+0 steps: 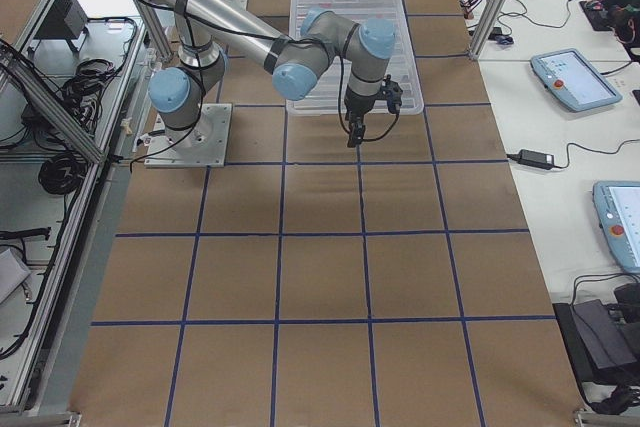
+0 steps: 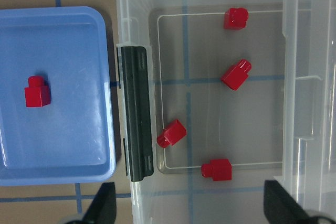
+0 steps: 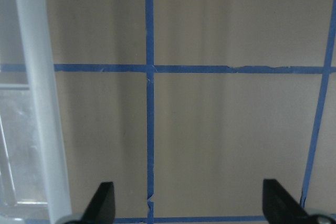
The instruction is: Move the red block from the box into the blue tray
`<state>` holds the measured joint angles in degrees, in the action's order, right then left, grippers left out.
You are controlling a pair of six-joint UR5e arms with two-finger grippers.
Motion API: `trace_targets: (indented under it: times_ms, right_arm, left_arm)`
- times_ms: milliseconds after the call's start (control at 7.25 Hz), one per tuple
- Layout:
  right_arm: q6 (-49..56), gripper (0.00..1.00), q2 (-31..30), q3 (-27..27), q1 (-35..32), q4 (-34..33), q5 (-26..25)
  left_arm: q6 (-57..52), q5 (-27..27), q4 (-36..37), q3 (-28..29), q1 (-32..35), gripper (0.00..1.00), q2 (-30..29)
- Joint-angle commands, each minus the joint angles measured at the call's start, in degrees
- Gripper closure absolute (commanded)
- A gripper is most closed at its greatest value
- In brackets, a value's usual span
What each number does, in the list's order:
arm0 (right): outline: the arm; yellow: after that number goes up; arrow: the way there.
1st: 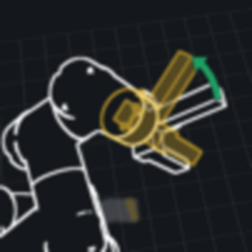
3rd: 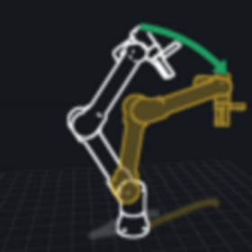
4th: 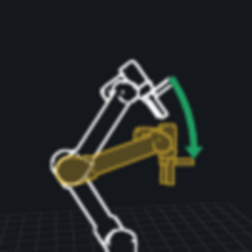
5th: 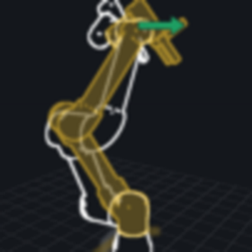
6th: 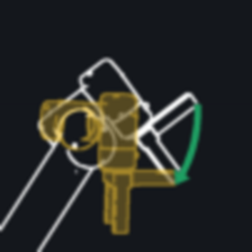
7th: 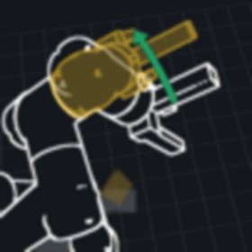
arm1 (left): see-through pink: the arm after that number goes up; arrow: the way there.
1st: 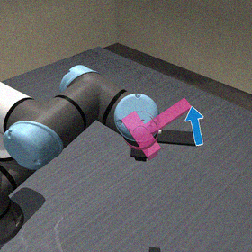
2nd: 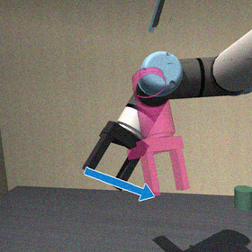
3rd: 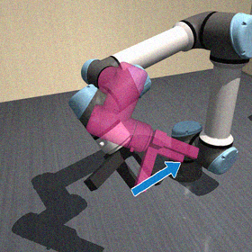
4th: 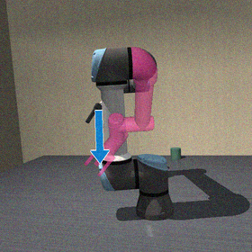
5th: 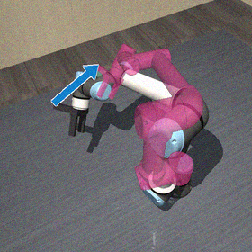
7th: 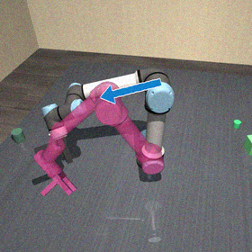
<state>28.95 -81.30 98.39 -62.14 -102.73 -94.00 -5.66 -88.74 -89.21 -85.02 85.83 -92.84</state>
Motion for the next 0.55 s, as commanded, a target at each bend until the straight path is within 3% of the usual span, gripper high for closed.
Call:
trace_targets:
  times_ms: [0, 414]
  right_arm:
    - [-0.21, 0.0, 0.35, 0.13, -0.52, 0.42, 1.62]
    - [-0.04, 0.0, 0.52, 0.57, -2.19, 0.6, 1.71]
  left_arm:
    - [-0.05, 0.14, 2.81, -2.16, 0.13, 0.0, 0.38]
    - [0.21, 0.05, 2.64, -1.12, 0.3, 0.0, 0.12]
